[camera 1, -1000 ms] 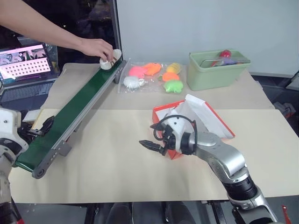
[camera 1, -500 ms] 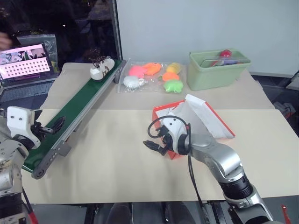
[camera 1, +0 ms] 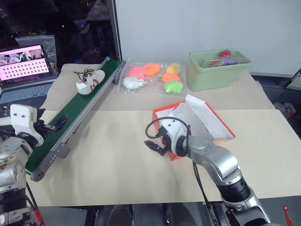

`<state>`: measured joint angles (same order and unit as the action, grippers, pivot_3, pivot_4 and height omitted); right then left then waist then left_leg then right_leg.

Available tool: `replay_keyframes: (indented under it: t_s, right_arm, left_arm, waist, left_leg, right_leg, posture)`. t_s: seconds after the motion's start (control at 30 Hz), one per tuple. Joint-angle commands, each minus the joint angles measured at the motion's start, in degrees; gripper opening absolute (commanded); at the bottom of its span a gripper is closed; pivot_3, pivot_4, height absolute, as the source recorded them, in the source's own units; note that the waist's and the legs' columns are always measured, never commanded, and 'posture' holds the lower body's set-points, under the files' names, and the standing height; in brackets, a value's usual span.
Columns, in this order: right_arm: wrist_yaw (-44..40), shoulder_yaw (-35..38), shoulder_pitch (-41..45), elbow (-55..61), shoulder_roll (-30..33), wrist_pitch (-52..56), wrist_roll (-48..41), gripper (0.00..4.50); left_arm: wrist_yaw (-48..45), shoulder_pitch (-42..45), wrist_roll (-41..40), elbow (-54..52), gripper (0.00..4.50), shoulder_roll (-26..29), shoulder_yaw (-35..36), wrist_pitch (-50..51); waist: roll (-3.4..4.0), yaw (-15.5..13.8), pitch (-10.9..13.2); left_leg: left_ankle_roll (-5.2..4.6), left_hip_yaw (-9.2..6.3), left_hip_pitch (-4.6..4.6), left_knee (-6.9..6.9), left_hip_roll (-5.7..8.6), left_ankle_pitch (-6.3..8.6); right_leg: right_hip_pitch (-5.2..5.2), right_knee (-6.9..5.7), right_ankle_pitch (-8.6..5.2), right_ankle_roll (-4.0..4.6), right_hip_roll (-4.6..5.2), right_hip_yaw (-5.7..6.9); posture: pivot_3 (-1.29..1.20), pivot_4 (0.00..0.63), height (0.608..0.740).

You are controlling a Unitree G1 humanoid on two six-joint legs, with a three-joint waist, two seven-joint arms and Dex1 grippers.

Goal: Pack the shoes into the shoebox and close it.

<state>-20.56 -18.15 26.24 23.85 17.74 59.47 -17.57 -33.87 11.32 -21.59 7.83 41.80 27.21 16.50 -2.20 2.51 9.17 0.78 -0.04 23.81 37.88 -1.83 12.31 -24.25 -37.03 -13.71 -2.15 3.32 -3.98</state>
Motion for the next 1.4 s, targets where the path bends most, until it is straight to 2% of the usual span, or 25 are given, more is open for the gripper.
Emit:
replay_keyframes:
  t_s: [0.03,0.27,0.7,1.03,1.07,1.1,1.17,1.4]
  right_arm:
    - [0.3,1.2,0.1,1.6,-0.3,-1.1,0.5,4.48]
    - [0.5,2.1,0.8,2.4,-0.7,-0.9,0.7,4.48]
    - [2.1,4.7,1.3,5.5,-1.8,1.5,0.0,4.48]
    - [3.2,5.6,1.3,6.6,-2.2,2.6,0.1,4.48]
    - [3.2,5.7,1.4,6.7,-2.2,2.7,0.0,4.5]
    - [3.2,5.8,1.5,6.6,-2.2,2.7,0.0,4.5]
    - [3.2,5.9,1.7,6.4,-2.2,2.7,0.0,4.5]
    - [3.0,5.7,2.1,5.7,-2.1,2.4,0.1,4.5]
  left_arm:
    - [-0.2,1.4,0.1,0.5,4.5,0.4,0.4,-2.1]
    - [-0.5,2.1,0.4,4.0,4.5,0.1,-0.2,-3.3]
    - [-3.6,5.1,5.4,21.2,4.5,0.4,-5.4,-10.7]
    - [-3.5,8.1,5.9,24.6,4.5,-1.4,-6.9,-13.3]
    - [-3.6,8.2,6.0,24.3,3.97,-1.5,-7.0,-13.3]
    - [-3.6,8.4,6.1,24.3,3.79,-1.5,-7.2,-13.2]
    - [-3.1,8.7,6.4,23.8,2.96,-1.6,-7.6,-13.0]
    - [1.0,10.0,6.9,19.8,2.96,-2.5,-7.6,-13.8]
  waist:
    - [0.0,0.0,0.0]
    - [0.0,0.1,0.0]
    - [-0.02,0.0,0.0]
    - [-0.04,-0.5,0.0]
    - [-0.04,-0.5,0.0]
    - [-0.04,-0.5,0.0]
    - [-0.04,-0.5,0.0]
    - [-0.05,-0.1,0.0]
  left_leg:
    - [0.0,0.0,0.0,0.0,0.0,0.0]
    - [0.0,0.0,0.0,0.0,0.0,0.0]
    - [0.0,0.0,0.0,0.0,0.0,0.0]
    - [0.0,-0.01,-0.02,0.0,0.01,0.0]
    - [0.0,-0.02,-0.01,0.0,0.02,0.0]
    - [0.0,-0.01,-0.01,0.0,0.03,0.0]
    - [0.0,-0.01,-0.01,0.0,0.03,0.0]
    - [0.0,-0.01,0.02,0.0,0.01,0.0]
  right_leg:
    - [0.0,0.01,0.0,0.0,0.0,0.0]
    - [0.0,0.0,0.0,0.0,0.0,0.0]
    - [-0.01,0.0,0.0,0.0,0.0,0.02]
    - [0.02,-0.04,0.0,0.0,0.01,0.02]
    - [0.02,-0.04,0.0,0.0,0.01,0.03]
    - [0.02,-0.04,0.0,0.0,0.02,0.02]
    - [0.02,-0.03,0.0,0.0,0.02,0.02]
    - [-0.01,-0.03,0.0,0.0,0.0,0.02]
  posture:
    - [0.0,0.15,0.729]
    - [0.0,0.15,0.729]
    - [0.0,0.15,0.729]
    - [0.0,0.15,0.729]
    - [0.0,0.15,0.729]
    - [0.0,0.15,0.729]
    - [0.0,0.15,0.729]
    - [0.0,0.15,0.729]
